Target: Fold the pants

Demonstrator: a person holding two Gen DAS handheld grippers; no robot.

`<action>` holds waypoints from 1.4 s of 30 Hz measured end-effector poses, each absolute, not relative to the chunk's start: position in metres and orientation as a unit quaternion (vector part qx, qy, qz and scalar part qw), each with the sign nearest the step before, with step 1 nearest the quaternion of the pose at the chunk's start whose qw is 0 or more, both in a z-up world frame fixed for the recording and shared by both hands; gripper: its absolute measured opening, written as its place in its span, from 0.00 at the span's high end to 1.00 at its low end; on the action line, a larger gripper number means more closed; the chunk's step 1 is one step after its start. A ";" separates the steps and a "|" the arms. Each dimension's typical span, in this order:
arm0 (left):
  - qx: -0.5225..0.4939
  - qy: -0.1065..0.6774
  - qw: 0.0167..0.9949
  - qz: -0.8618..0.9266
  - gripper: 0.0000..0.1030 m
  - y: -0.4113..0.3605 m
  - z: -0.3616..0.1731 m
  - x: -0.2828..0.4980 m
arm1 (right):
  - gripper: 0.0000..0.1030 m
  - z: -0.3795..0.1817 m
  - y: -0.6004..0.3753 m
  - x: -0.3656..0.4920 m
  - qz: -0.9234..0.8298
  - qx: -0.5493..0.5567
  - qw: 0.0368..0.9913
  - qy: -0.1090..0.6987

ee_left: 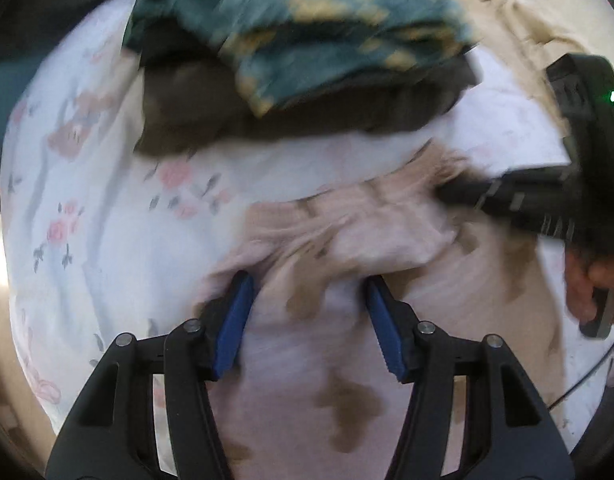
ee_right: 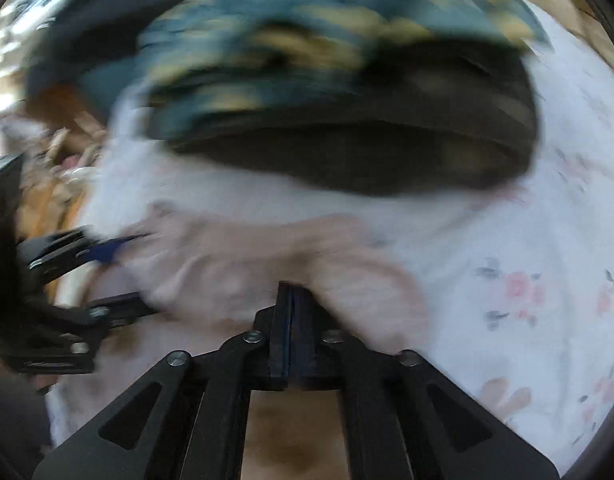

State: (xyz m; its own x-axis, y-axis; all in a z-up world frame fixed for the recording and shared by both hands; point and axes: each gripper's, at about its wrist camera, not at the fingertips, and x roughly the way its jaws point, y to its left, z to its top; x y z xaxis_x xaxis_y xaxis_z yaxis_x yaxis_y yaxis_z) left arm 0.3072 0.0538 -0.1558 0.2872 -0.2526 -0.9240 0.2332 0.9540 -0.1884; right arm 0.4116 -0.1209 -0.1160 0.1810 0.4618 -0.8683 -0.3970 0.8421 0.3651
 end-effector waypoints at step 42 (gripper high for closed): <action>0.007 0.584 0.798 -0.148 0.38 0.085 -0.142 0.314 | 0.44 -0.079 -0.201 0.402 0.258 0.148 0.754 0.585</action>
